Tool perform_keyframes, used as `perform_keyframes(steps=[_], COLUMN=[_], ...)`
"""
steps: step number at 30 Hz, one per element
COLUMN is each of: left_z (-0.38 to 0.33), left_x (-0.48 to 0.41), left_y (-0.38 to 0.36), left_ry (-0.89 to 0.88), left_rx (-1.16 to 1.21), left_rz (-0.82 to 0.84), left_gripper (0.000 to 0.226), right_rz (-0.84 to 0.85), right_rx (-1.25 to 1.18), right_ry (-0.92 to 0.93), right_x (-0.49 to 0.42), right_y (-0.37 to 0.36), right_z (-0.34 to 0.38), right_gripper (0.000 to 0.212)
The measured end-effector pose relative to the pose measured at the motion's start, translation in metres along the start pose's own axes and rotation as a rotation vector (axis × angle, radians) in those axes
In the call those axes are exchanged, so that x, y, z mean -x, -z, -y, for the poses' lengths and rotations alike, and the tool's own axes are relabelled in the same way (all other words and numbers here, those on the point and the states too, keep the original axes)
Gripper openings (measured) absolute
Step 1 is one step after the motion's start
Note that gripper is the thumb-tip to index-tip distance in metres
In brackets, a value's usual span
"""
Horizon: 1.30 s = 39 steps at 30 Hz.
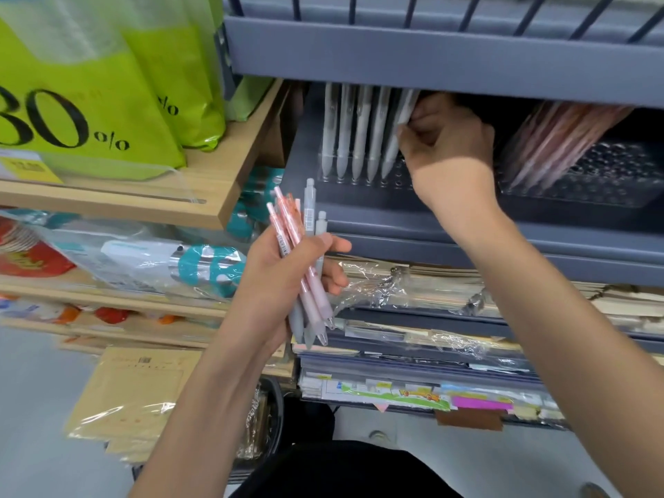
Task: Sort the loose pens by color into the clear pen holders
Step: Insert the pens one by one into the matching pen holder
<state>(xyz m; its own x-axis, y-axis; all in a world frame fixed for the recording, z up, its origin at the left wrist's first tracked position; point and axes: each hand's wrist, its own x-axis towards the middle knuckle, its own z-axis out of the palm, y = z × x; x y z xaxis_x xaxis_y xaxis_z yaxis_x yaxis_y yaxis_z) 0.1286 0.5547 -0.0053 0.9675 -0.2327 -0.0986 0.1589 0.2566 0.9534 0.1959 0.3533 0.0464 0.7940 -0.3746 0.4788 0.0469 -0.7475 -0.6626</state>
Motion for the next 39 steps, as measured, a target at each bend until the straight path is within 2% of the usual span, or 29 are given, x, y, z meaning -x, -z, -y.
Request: perform_keyframes(steps=[5,13,16,19,21,25,30,32,35,37,39], left_z=[0.000,-0.001,0.000,0.002,0.004,0.009,0.011,0.013,0.016,0.017,0.019], left_x=[0.000,-0.001,-0.003,-0.005,-0.007,-0.010,-0.012,-0.013,-0.015,-0.015,-0.014], left_y=[0.007,0.010,0.008,0.005,0.001,-0.017,-0.039,-0.047,-0.054,-0.058,-0.062], left_ry=[0.006,0.014,0.017,0.010,-0.003,-0.026,-0.003,0.020,0.070,0.058,0.025], left_rx=[0.003,0.046,0.041,0.036,0.030,0.043,0.106,0.149,0.193,0.114,0.015], left_rz=[-0.006,-0.012,0.011,0.036,0.058,0.132,0.223,0.231,0.216,0.225,0.222], left_gripper=[0.033,0.023,0.023,0.017,0.015,0.021,0.029,0.026,0.013,0.009,0.011], right_rz=[-0.027,-0.013,-0.054,-0.089,0.074,0.515,0.666,0.658,0.463,0.315,0.269], right_rx=[0.014,-0.021,-0.162,-0.287,-0.293,-0.269,-0.290,-0.359,-0.507,-0.598,-0.697], right_ry=[0.003,-0.037,-0.056,0.015,0.043,0.095,0.049,-0.008,-0.098,-0.150,-0.195], right_x=[0.007,0.006,0.012,0.027,0.037,0.048,0.045,0.043,0.036,0.029,0.027], right_y=[-0.004,-0.004,-0.001,0.009,0.016,0.028,0.042,0.049,0.059,0.066,0.069], right_z=[-0.001,-0.004,-0.006,-0.002,0.001,0.003,-0.007,-0.011,-0.019,-0.024,-0.027], right_gripper=[0.008,0.010,0.016,0.008,0.009,0.012,0.009,0.005,0.009,0.010,0.008])
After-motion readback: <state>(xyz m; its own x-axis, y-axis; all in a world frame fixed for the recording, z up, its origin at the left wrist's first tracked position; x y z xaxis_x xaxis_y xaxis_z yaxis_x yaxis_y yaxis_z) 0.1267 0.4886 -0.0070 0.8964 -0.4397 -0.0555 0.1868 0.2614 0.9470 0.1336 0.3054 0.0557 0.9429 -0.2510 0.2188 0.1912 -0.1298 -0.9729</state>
